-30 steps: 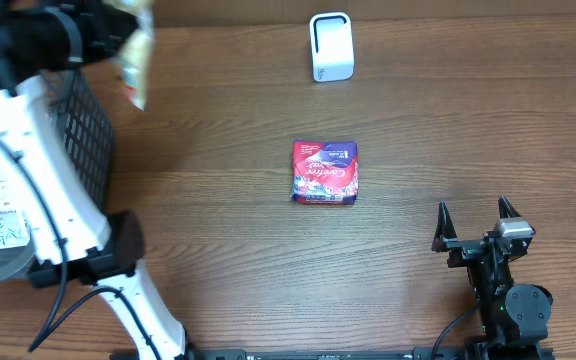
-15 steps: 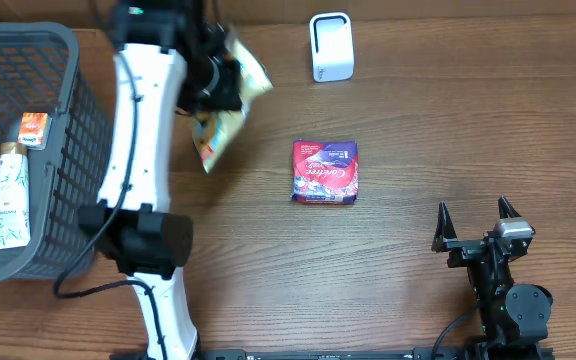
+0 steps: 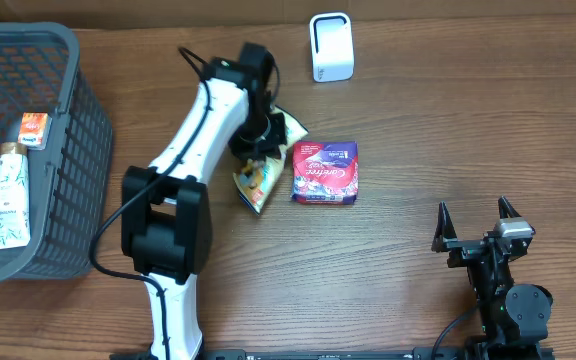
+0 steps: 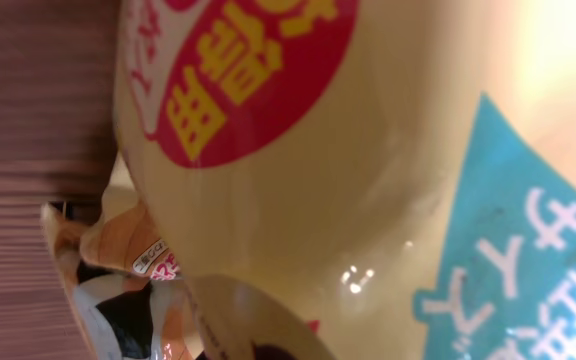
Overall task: Scan the item barcode
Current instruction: 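Lift the yellow bag out and place it beside the red bag, then withdraw the left gripper back toward the basket, then reach the left gripper into the basket toward the remaining items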
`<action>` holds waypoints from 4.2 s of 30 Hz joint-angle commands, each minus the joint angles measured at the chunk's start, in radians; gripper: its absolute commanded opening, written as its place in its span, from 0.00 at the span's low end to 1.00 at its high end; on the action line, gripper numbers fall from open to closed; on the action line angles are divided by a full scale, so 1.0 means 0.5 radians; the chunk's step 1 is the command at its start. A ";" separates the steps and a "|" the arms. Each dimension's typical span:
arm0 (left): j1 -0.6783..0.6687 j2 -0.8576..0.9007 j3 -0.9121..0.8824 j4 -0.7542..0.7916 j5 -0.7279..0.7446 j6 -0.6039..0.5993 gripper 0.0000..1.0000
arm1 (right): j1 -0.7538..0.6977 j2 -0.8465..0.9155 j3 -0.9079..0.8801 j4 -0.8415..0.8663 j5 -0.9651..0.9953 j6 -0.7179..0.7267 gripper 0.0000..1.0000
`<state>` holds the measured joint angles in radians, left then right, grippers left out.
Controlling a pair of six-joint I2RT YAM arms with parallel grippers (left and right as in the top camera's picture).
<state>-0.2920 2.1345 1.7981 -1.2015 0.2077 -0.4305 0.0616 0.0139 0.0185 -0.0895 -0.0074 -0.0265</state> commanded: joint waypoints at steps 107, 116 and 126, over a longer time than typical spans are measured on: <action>1.635 0.410 1.971 -0.877 -1.273 0.090 0.98 | 0.017 -0.022 -0.021 0.012 0.013 -0.002 1.00; 1.701 0.591 1.971 -0.938 -1.273 0.145 0.95 | 0.017 -0.022 -0.021 0.012 0.013 -0.002 1.00; 1.847 0.500 1.970 -0.977 -0.783 0.563 1.00 | 0.017 -0.022 -0.021 0.012 0.013 -0.002 1.00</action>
<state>0.5884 2.4157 2.7815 -1.6871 -0.2981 -0.2436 0.0616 0.0135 0.0185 -0.0898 -0.0078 -0.0257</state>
